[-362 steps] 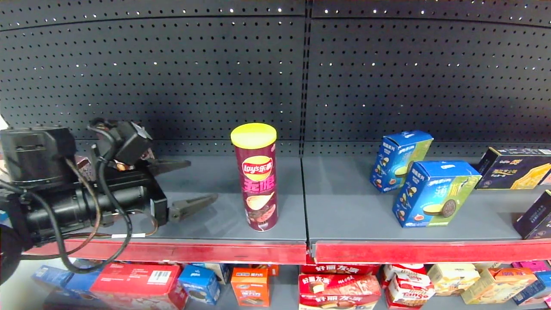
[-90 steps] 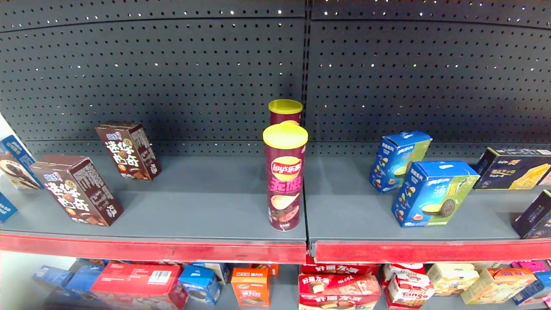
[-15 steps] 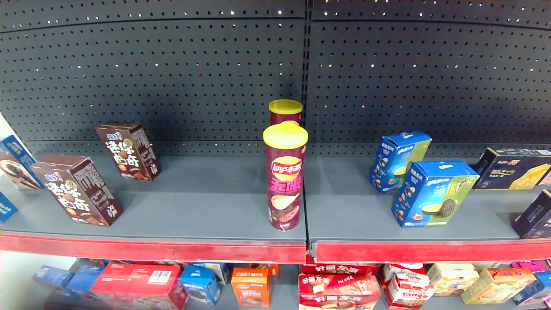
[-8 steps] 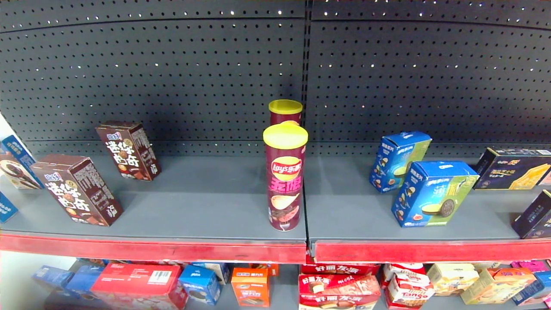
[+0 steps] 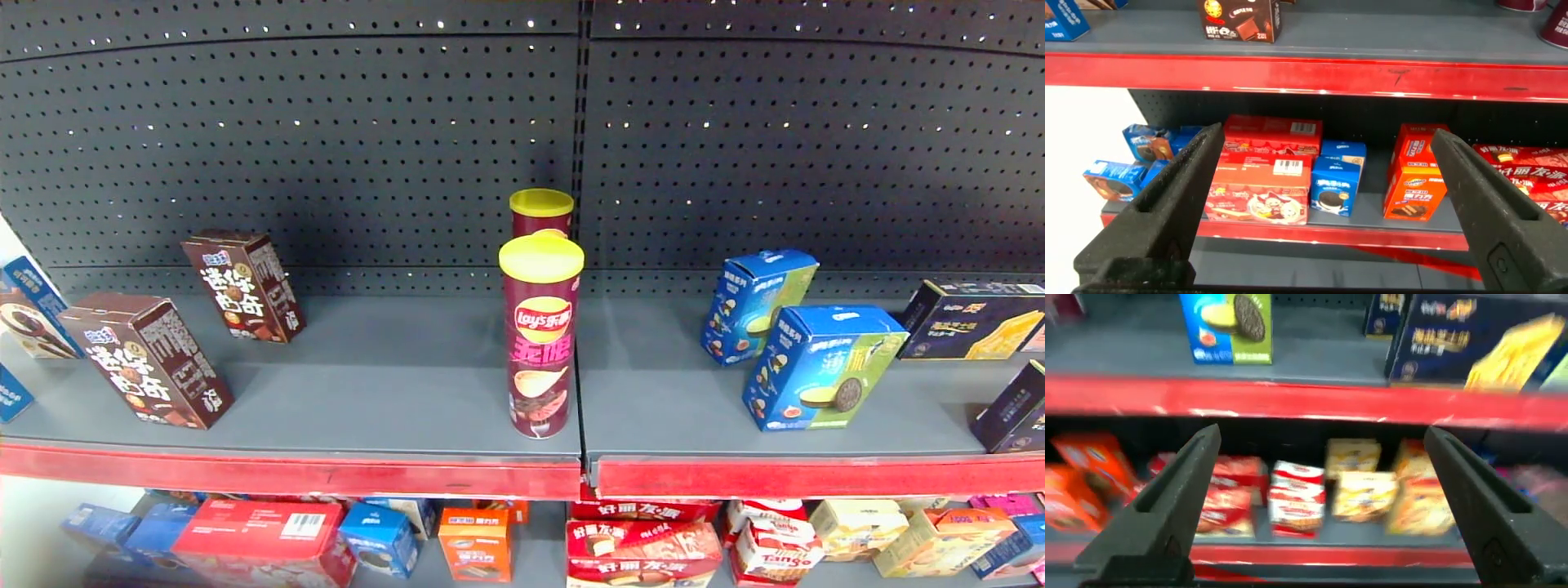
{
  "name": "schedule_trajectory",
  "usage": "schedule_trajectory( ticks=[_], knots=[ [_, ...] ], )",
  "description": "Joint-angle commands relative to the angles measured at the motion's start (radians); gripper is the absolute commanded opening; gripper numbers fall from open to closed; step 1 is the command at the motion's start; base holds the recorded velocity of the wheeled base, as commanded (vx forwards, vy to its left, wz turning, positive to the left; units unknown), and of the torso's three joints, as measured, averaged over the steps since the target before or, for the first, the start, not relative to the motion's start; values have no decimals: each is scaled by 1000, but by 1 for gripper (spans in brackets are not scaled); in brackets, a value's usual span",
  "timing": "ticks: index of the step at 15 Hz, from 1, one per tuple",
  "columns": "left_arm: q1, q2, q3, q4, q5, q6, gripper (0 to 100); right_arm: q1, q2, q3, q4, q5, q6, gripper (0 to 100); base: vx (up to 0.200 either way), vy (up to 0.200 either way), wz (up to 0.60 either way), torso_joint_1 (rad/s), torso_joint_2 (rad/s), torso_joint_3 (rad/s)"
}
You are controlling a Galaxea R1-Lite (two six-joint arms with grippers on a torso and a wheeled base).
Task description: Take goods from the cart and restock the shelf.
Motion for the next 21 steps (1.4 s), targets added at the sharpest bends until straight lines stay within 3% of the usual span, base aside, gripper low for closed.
schedule_trajectory(
  ticks=[1, 5, 7, 10, 14, 16, 17, 21],
  knots=[
    [0, 1, 0, 0, 0, 0, 100, 1, 0, 1, -1, 15, -20, 100, 0, 0, 0, 0, 0, 0],
    [0, 1, -2, 0, 0, 0, 100, 1, 0, 1, -4, -37, 7, 100, 0, 0, 0, 0, 0, 0],
    [0, 1, 0, 0, 0, 0, 100, 1, 0, 1, -3, -105, 109, 100, 0, 0, 0, 0, 0, 0],
    [0, 1, 0, 0, 0, 0, 100, 1, 0, 1, -4, -109, 183, 100, 0, 0, 0, 0, 0, 0],
    [0, 1, 0, 0, 0, 0, 100, 1, 0, 1, -6, -98, 166, 100, 0, 0, 0, 0, 0, 0],
    [0, 1, 0, 0, 0, 0, 100, 1, 0, 1, 11, -26, 152, 100, 0, 0, 0, 0, 0, 0],
    [0, 1, 0, 0, 2, 0, 100, 1, 0, 1, 82, 14, 125, 100, 0, 0, 0, 0, 0, 0],
    [0, 1, 0, 0, 0, 0, 100, 1, 0, 1, 68, 35, 108, 100, 0, 0, 0, 0, 0, 0]
  ],
)
